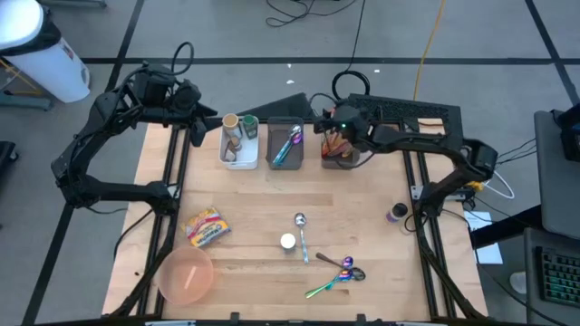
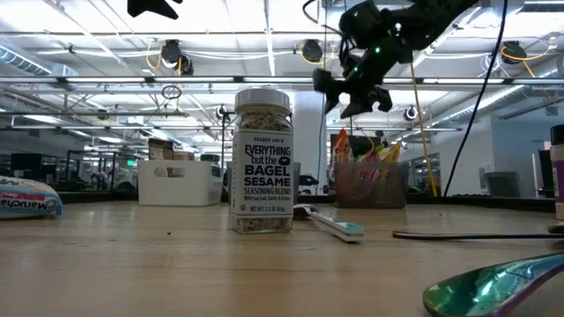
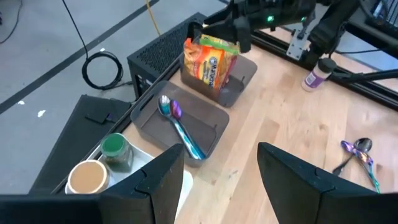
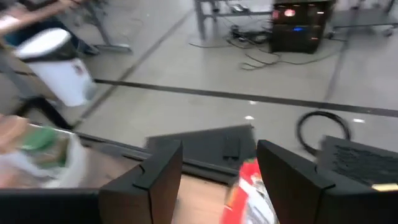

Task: Pick & Place Food Item
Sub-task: Put the patterned spoon into the left black bin

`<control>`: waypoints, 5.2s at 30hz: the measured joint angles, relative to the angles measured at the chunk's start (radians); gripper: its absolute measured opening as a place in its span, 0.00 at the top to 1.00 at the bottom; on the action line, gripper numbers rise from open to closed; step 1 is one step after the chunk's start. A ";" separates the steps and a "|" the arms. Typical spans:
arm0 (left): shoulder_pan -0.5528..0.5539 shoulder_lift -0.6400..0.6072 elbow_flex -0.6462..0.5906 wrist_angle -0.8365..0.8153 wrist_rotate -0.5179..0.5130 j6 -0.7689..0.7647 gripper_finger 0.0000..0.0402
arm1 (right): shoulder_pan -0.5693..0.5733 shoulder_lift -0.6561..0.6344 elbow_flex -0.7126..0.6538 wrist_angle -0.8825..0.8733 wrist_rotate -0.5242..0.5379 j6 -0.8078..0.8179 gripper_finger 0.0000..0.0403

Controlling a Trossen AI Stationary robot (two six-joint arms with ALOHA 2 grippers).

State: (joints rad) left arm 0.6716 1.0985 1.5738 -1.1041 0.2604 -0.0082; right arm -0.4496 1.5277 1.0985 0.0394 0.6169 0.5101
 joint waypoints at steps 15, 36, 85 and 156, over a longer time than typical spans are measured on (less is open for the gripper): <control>0.000 0.011 0.000 0.066 0.008 -0.058 0.47 | 0.103 -0.037 0.002 0.554 -0.539 0.001 0.51; -0.126 -0.116 -0.186 -0.377 0.049 -0.332 0.47 | 0.286 -0.034 0.001 0.576 -0.831 0.005 0.51; -0.832 0.143 -0.643 0.821 -0.138 -0.900 0.47 | 0.702 0.286 0.001 -0.140 -0.386 0.514 0.51; -0.820 0.142 -0.644 0.999 -0.253 -0.883 0.47 | 0.473 -0.060 -0.001 0.096 -0.404 0.162 1.00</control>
State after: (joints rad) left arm -0.1488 1.2404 0.9302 -0.1053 0.0073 -0.8914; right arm 0.0239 1.4674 1.0977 0.1353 0.2131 0.6719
